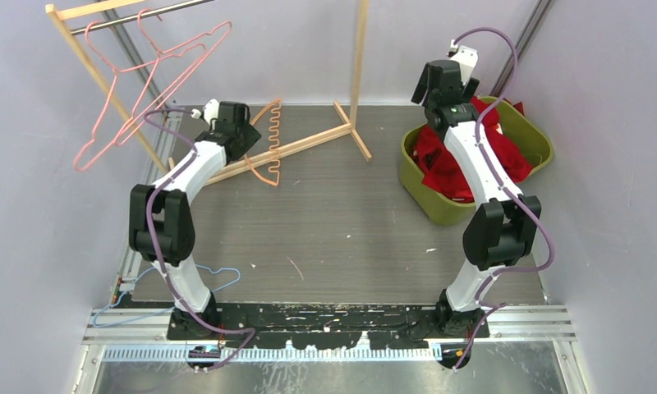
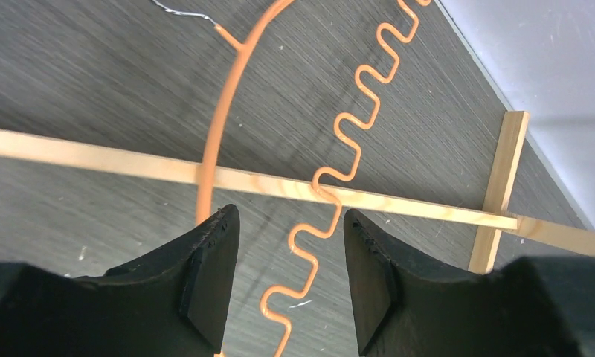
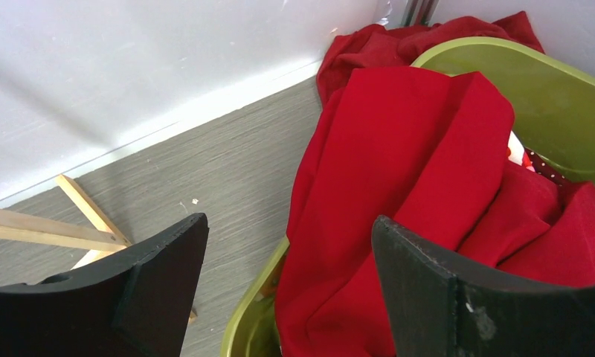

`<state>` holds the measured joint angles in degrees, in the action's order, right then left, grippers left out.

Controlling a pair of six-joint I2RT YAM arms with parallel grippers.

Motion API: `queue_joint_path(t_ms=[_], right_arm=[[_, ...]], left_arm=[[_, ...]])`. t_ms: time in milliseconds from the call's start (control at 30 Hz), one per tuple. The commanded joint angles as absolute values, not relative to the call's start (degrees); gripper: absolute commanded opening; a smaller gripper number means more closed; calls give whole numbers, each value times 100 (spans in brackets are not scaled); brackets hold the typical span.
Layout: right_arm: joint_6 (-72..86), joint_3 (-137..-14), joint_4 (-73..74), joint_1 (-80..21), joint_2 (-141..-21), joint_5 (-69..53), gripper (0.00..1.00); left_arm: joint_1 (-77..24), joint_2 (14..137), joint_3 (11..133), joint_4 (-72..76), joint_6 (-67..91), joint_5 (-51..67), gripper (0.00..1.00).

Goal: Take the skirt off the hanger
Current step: Pick up the hanger at the center of the board.

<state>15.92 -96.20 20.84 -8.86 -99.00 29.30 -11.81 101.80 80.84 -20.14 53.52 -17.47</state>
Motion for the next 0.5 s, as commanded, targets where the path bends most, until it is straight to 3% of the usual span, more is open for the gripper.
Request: queue_joint_path(t_ms=[0, 467], right_arm=[[1706, -9767, 1821, -793, -9890, 2909, 85], [1859, -9747, 1871, -519, -10147, 2798, 85]], left_arm=[[-1147, 10431, 8368, -1500, 5591, -1710, 54], [-860, 11329, 8956, -1510, 4523, -1547, 52]])
